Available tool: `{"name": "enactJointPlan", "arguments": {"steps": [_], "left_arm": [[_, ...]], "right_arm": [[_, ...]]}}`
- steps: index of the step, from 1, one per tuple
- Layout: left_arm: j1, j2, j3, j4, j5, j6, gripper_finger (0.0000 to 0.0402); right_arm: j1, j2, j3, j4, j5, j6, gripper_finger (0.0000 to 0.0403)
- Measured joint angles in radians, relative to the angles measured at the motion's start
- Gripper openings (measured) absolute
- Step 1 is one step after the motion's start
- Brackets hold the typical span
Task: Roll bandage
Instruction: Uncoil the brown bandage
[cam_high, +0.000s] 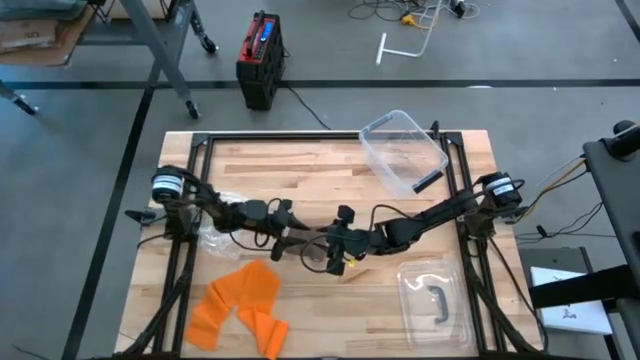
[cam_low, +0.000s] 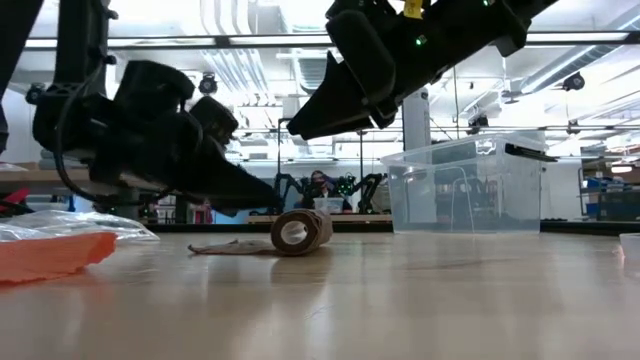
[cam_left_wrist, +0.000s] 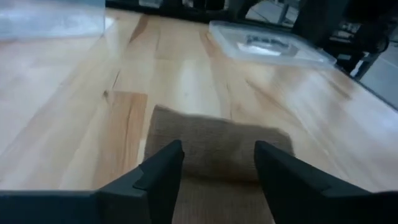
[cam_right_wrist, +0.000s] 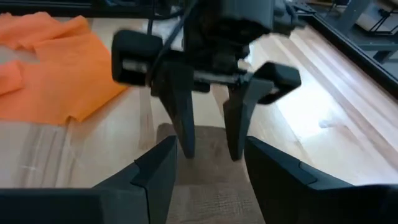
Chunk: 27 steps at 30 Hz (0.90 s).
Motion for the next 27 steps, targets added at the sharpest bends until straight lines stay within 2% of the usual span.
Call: {"name": "enactJointPlan", "arguments": {"steps": [6,18,27], "left_arm": [[0.004,0.009,0.015,0.002,0.001,0.017,0.0214],[0.000,0.013,0.074,-0.113,0.037,0.048,0.0197],[0.000,0.013,0.082,-0.185,0.028,0.071,0.0203]], "right_arm": [[0.000,0.000,-0.002,-0.005,0.001,0.000,0.0183],[0.000,0.002,-0.002,-0.007,0.001,0.000,0.0183],[0.000,0.003,-0.002,-0.007,0.001,0.004,0.0183]]}}
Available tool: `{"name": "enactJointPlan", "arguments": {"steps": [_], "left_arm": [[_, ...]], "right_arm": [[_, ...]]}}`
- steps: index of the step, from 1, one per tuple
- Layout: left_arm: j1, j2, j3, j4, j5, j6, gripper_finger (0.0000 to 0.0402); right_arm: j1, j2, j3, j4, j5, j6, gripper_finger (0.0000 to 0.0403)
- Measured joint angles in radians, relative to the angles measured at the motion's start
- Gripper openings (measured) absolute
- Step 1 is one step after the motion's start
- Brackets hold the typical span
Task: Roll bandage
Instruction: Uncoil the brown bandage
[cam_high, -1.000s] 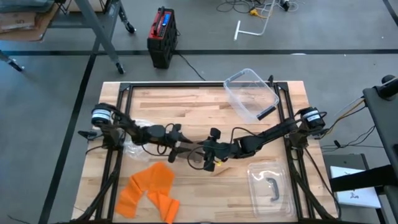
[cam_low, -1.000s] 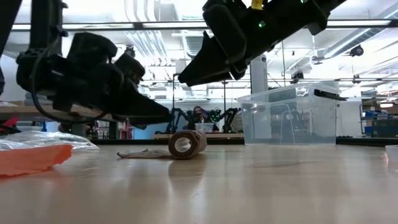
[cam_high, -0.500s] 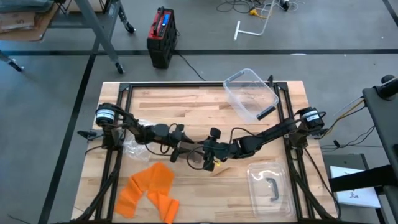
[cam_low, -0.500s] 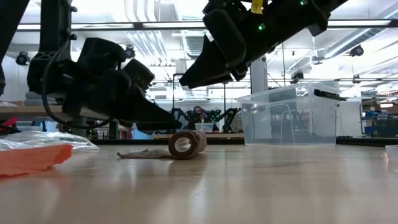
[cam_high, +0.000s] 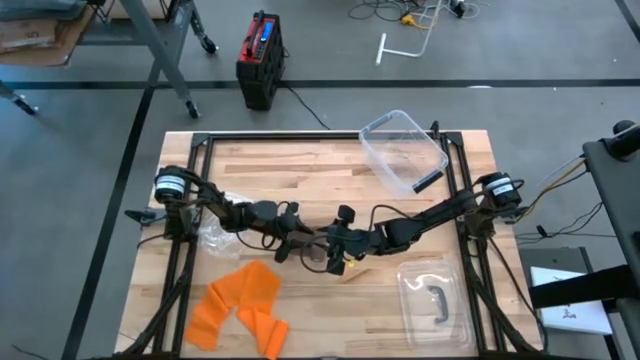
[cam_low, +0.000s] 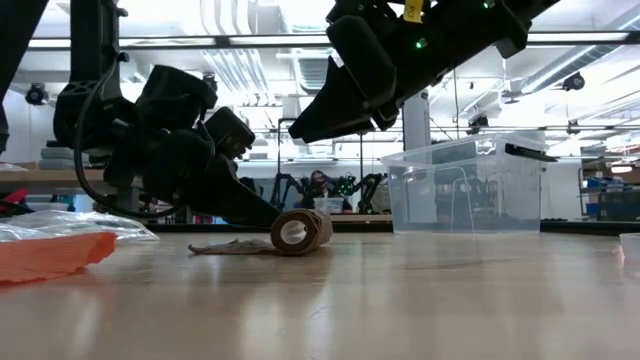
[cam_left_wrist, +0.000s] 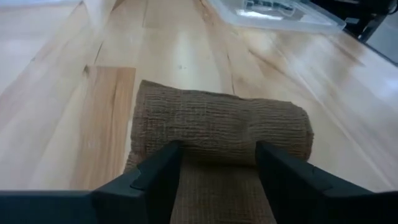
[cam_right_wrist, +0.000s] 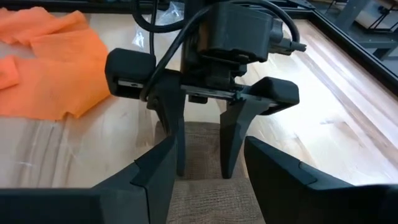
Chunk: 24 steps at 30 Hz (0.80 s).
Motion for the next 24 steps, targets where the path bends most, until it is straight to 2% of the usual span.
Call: {"name": "enactJointPlan", "arguments": {"steps": [9,13,17,24], "left_arm": [[0.000,0.000,-0.001,-0.020,-0.012,0.040,0.0193],[-0.002,0.049,0.000,0.001,-0.022,0.044,0.0190],[-0.002,0.124,0.005,0.092,-0.022,0.038,0.0192],[-0.002,0.185,0.012,0.121,-0.014,0.027,0.0195]], "right_arm": [[0.000,0.000,0.000,0.002,0.000,0.004,0.0183],[0.000,0.000,0.000,0.003,0.000,0.004,0.0183],[-0.007,0.013,0.000,0.017,0.000,0.000,0.0183],[-0.043,0.093,0.014,0.014,-0.035,0.008,0.0183]]}}
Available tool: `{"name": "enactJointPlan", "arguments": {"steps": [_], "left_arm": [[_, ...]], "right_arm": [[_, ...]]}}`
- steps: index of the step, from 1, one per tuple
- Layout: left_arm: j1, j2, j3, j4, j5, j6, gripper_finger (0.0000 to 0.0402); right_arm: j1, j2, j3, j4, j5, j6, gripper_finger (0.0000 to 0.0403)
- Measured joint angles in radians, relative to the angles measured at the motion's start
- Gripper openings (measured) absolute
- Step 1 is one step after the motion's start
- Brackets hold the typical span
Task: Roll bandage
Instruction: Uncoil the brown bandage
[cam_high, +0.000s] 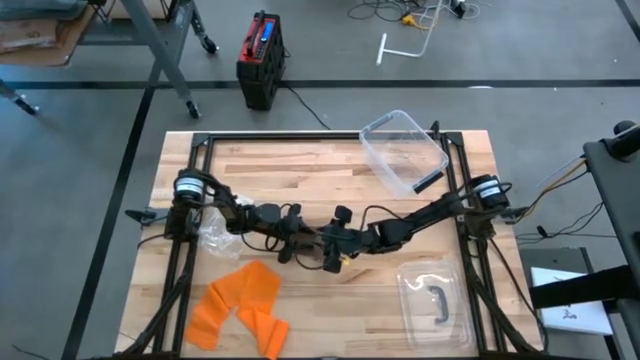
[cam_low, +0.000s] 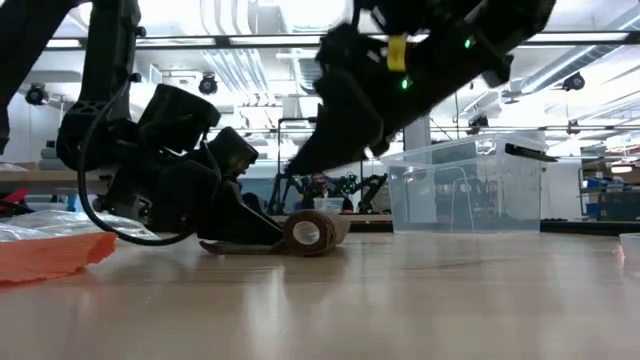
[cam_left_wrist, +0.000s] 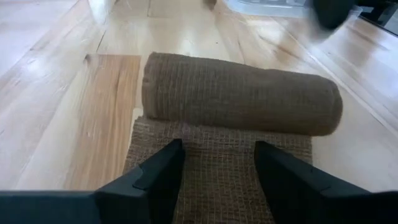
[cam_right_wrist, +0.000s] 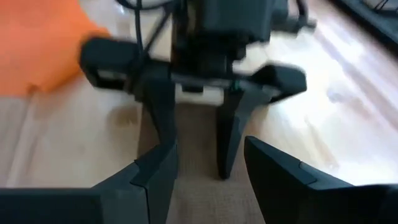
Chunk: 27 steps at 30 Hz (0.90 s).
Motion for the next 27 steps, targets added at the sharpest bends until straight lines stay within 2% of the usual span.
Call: {"name": "enactJointPlan", "arguments": {"steps": [5,8,12,16,27], "left_arm": [[0.000,-0.003,-0.015,-0.001,0.000,0.023,0.0188],[0.001,-0.007,-0.019,-0.006,0.002,0.036,0.0185],[0.001,-0.009,-0.019,-0.014,0.003,0.055,0.0185],[0.002,-0.011,-0.020,-0.027,0.003,0.063,0.0187],[0.003,-0.012,-0.023,-0.035,-0.024,0.108,0.0176]], "right_arm": [[-0.030,0.010,0.049,-0.084,-0.028,0.014,0.0183],[-0.043,0.025,0.062,-0.095,-0.082,0.010,0.0183],[-0.051,0.077,0.102,-0.096,-0.120,0.019,0.0183],[-0.050,0.133,0.145,-0.183,-0.131,0.019,0.0183],[-0.045,0.059,0.142,-0.429,-0.142,0.071,0.0183]]}}
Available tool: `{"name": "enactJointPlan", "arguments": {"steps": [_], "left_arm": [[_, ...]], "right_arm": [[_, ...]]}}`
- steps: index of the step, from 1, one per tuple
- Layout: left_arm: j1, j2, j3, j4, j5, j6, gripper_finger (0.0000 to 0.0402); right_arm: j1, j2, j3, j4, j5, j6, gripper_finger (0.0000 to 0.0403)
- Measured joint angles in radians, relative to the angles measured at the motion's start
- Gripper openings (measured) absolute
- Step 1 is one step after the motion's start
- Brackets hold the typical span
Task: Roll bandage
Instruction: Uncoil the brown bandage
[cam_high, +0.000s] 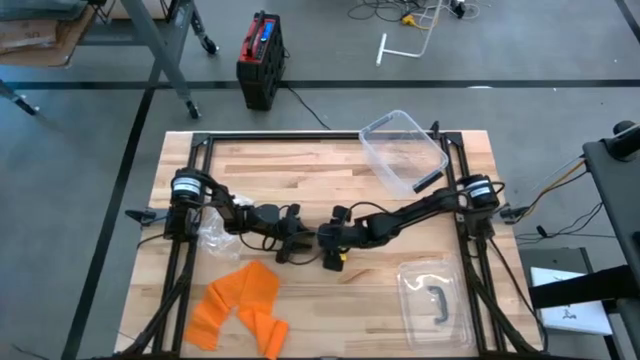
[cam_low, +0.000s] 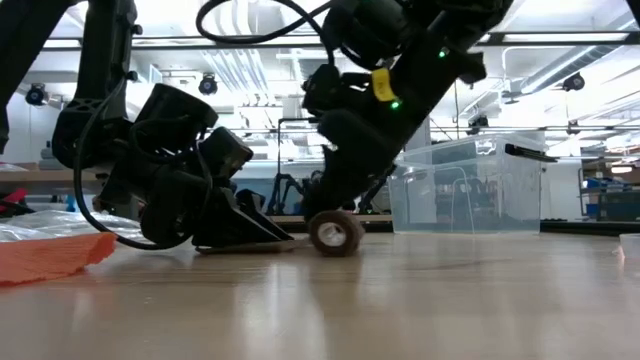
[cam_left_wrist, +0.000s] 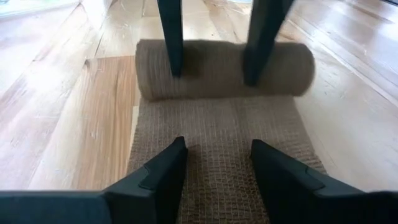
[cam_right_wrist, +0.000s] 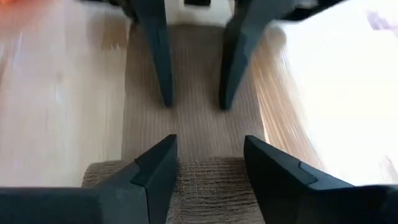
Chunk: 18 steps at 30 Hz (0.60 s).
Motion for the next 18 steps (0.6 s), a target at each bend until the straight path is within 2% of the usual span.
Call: {"name": "enactJointPlan", "arguments": {"steps": [11,18], "left_arm": [[0.000,0.000,-0.002,0.001,-0.005,0.000,0.0169],[0.001,0.000,-0.002,0.003,0.011,-0.030,0.0173]], "right_arm": [[0.029,-0.109,-0.078,-0.161,-0.005,0.035,0.0183],[0.029,-0.138,-0.095,-0.045,-0.012,0.003,0.0183]]}}
